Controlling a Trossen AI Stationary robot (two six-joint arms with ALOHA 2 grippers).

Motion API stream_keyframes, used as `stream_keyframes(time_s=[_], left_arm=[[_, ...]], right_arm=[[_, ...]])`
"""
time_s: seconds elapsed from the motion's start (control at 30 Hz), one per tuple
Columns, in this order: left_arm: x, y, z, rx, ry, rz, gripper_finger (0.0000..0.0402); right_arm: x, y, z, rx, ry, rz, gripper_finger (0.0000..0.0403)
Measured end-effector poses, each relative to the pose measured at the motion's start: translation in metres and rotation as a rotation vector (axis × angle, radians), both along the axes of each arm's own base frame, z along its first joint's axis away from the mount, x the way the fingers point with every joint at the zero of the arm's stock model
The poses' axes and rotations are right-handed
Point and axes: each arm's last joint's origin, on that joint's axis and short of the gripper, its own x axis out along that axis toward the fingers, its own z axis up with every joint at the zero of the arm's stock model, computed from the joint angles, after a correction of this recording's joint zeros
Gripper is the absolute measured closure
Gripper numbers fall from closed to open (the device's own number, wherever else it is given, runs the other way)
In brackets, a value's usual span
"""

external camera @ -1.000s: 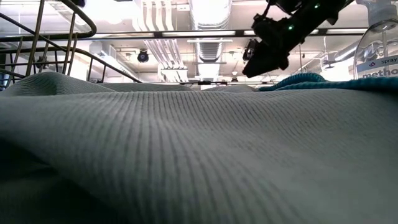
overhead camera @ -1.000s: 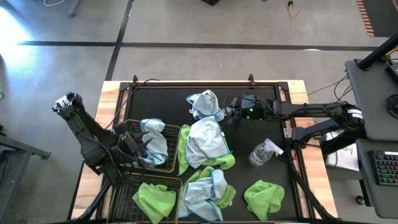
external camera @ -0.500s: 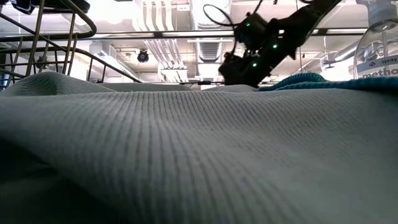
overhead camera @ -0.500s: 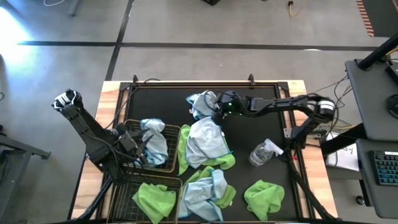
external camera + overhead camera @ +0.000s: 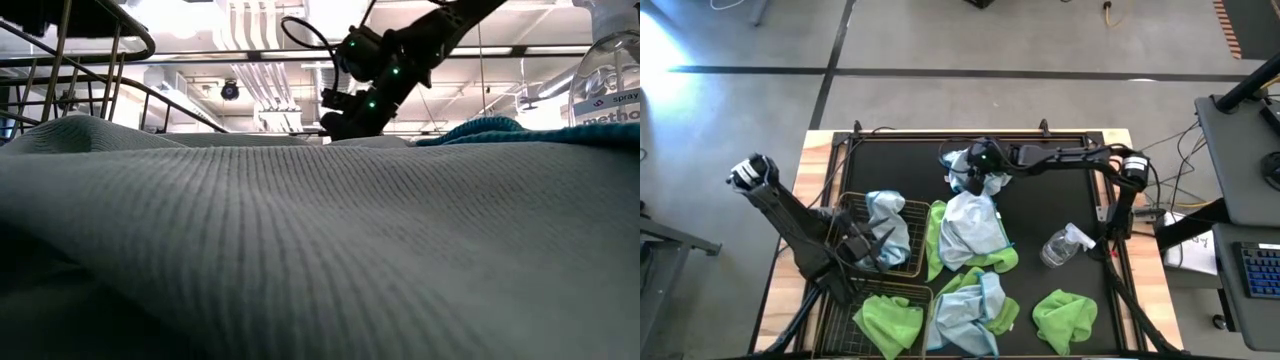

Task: Sort microfiber towel by color & place in baskets
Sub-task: Put the top center light blue towel into the top wire basket

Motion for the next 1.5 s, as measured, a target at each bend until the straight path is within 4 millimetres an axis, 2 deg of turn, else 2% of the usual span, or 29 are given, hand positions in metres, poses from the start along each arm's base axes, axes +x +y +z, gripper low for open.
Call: stream_keyframes(time_s=[0.17, 0.4, 0.47, 0.63, 0.7, 0.87, 1.1, 1.27, 1.5], left_arm=[[0.004, -0.005, -0.013, 0.019, 0.016, 0.002, 0.0288], [0.008, -0.010, -0.027, 0.062, 0.012, -0.001, 0.0288], [0.009, -0.011, -0.030, 0.076, 0.023, -0.001, 0.0288], [0.010, -0.012, -0.034, 0.092, 0.035, -0.001, 0.0288], [0.010, -0.012, -0.033, 0.095, 0.037, -0.001, 0.0288], [0.008, -0.011, -0.033, 0.105, 0.044, -0.002, 0.0288], [0.000, 0.000, -0.045, 0.123, 0.060, -0.001, 0.0288], [-0.004, 0.011, -0.034, 0.090, 0.034, 0.016, 0.0288], [-0.017, 0.036, -0.010, 0.058, 0.016, 0.057, 0.0288]], right_arm=[[-0.004, 0.001, 0.010, -0.031, 0.064, 0.067, 0.0232], [-0.006, -0.003, 0.015, 0.029, 0.031, 0.245, 0.0232], [-0.008, -0.008, 0.014, 0.030, 0.035, 0.237, 0.0232], [-0.014, -0.021, 0.014, -0.061, 0.083, 0.067, 0.0232], [-0.015, -0.023, 0.014, -0.045, 0.077, 0.099, 0.0232], [-0.015, -0.024, 0.013, 0.132, -0.019, 0.293, 0.0232], [-0.020, -0.036, 0.007, 0.074, 0.035, 0.197, 0.0232], [-0.019, -0.035, 0.007, 0.079, 0.031, 0.198, 0.0232], [-0.020, -0.035, 0.007, 0.095, 0.037, 0.192, 0.0232]])
